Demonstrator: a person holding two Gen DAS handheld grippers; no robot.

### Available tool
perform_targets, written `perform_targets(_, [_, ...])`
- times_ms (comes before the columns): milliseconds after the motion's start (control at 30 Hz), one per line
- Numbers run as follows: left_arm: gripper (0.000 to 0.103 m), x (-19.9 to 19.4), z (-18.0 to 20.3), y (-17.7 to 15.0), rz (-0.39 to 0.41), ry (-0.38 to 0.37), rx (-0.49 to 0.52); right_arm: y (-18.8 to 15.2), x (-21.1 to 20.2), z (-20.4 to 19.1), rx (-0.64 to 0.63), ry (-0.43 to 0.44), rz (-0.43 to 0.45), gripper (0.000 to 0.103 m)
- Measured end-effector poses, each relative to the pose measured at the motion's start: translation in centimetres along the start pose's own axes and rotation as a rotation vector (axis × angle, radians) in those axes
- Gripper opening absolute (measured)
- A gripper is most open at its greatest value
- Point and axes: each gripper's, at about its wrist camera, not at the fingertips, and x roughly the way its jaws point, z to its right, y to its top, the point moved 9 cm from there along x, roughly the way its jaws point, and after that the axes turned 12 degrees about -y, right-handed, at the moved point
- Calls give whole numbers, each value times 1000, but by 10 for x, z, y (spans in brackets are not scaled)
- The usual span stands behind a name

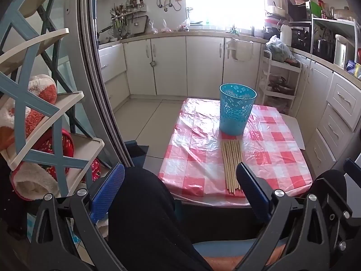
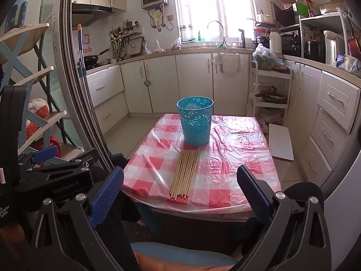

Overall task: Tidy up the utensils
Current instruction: 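Move both tools toward the wooden chopsticks beside the teal basket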

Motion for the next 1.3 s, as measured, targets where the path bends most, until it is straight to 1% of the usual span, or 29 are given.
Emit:
perform_targets(333, [95, 3, -2, -1, -12, 3, -10, -3, 5, 0, 1, 0, -15, 96])
perform_targets(400, [95, 3, -2, -1, -13, 5, -9, -5, -4, 3, 0, 1, -17, 96])
perform_targets(433, [95, 3, -2, -1, -13, 4, -9, -3, 5, 1, 9, -2, -10, 96])
perform_targets(1000, [95, 4, -1, -2, -13, 6, -10, -1, 5, -3, 6, -2, -13, 96])
perform_targets(1033, [95, 3, 0, -2, -13, 6, -10, -4, 4, 3, 8, 1, -15, 96])
perform_targets(1300, [95, 4, 1, -4, -16, 5, -8, -5, 5, 4, 13, 5, -18, 96])
